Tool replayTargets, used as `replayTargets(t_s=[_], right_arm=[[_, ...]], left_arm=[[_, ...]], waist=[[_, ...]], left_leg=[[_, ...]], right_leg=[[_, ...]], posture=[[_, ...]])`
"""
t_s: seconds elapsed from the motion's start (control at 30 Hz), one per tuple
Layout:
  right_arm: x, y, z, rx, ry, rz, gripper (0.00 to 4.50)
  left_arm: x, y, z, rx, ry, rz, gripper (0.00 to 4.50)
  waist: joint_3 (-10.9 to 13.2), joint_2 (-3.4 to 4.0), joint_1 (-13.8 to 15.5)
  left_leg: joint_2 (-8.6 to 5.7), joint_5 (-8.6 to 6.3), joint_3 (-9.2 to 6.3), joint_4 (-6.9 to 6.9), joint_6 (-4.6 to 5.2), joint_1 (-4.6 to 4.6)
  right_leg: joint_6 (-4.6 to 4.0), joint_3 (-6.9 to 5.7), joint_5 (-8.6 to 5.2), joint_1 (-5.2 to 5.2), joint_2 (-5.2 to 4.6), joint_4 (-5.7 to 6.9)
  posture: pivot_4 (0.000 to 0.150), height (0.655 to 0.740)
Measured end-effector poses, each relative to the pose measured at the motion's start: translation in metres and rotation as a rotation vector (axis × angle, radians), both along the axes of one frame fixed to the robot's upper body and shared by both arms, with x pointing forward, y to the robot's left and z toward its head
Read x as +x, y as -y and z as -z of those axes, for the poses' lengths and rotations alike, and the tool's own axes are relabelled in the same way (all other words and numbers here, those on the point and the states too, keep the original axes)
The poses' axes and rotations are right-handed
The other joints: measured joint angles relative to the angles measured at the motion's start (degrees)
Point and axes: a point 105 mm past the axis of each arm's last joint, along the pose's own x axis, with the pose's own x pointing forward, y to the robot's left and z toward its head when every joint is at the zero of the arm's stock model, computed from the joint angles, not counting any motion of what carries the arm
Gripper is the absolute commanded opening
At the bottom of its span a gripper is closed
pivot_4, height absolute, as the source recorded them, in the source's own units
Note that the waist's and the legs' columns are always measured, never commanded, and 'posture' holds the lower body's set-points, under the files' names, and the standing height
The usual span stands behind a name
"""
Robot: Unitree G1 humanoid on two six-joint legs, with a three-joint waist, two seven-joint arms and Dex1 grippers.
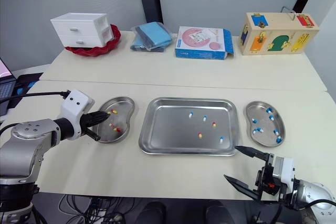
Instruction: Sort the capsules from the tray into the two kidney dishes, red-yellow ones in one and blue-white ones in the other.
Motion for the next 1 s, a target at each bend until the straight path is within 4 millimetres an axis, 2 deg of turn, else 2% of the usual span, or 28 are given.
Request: replayTargets(t_s=[0.6, 0.63, 0.67, 0.73, 1.0], right_arm=[[-0.0019, 0.0012, 0.0027, 0.005, -0.022, 0.026, 4.5], [-0.0019, 0.0012, 0.0027, 0.005, -0.022, 0.027, 4.5], [-0.0018, 0.0013, 0.0027, 0.005, -0.022, 0.028, 4.5], [-0.0015, 0.0014, 0.0026, 0.006, -0.022, 0.031, 4.5], [-0.0002, 0.0017, 0.002, 0.007, -0.018, 0.039, 4.5]], left_arm=[[0.0034, -0.0041, -0.001, 0.016, -0.002, -0.016, 0.04], [0.0045, -0.0049, -0.0021, 0.015, -0.001, -0.019, 0.59], [0.0049, -0.0053, -0.0031, 0.016, -0.001, -0.019, 0.81], [0.0042, -0.0052, -0.0023, 0.016, -0.012, -0.016, 1.56], [0.0024, -0.0048, 0.0014, -0.001, -0.044, -0.018, 4.04]], waist=[[0.0, 0.0, 0.0], [0.0, 0.0, 0.0], [0.0, 0.0, -0.1], [0.0, 0.0, -0.1], [0.0, 0.0, -0.1]], left_leg=[[0.0, 0.0, 0.0, 0.0, 0.0, 0.0], [0.0, 0.0, 0.0, 0.0, 0.0, 0.0], [0.0, 0.0, 0.0, 0.0, 0.0, 0.0], [0.0, 0.0, 0.01, -0.01, 0.0, 0.0], [0.0, 0.0, 0.01, -0.01, 0.0, 0.0]], right_leg=[[0.0, 0.0, 0.0, -0.01, 0.0, 0.0], [0.0, 0.0, 0.0, -0.01, 0.0, 0.0], [0.0, 0.0, 0.0, -0.01, 0.0, 0.0], [0.0, 0.01, 0.0, -0.01, 0.0, -0.01], [0.0, 0.0, 0.0, -0.02, 0.0, 0.0]], posture=[[0.15, 0.74], [0.15, 0.74], [0.15, 0.74], [0.15, 0.74], [0.15, 0.74]])
